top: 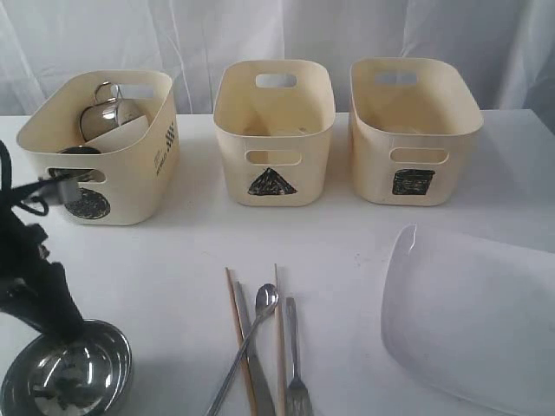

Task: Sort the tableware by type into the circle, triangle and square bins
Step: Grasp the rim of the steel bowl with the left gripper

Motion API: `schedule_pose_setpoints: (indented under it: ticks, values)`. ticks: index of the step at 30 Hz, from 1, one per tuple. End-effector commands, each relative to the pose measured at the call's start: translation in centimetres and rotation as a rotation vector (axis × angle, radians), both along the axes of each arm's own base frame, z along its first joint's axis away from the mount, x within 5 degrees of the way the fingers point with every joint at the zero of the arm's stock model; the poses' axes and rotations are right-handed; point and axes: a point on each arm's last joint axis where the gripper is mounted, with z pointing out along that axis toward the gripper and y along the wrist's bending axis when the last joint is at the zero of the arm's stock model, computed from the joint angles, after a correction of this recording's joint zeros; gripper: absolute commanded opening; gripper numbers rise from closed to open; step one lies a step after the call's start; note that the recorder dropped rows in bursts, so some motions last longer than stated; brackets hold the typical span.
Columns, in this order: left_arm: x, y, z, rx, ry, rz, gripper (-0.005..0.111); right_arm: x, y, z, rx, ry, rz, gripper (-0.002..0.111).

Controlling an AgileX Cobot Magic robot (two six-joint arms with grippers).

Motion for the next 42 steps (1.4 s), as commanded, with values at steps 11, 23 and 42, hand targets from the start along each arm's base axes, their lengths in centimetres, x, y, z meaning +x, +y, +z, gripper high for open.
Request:
schedule_pose_setpoints:
  ticks: [11,23,42]
  values:
    - [2.3,1.7,-0.1,0.200,-0.300,0.040,0.074,0.0,0.0,0.1,-0.007,-0.015,-0.004,0.000]
    - [0.3,0.5,-5.1,0.044,-0.147,-0.077,0.072,0.0,0.0,0.1,-0.007,-0.015,-0.004,0.000]
    - [-0.4,0.4,-7.4,0.016,-0.165,-0.088,0.000,0.0,0.0,0.1,-0.007,-0.015,-0.004,0.000]
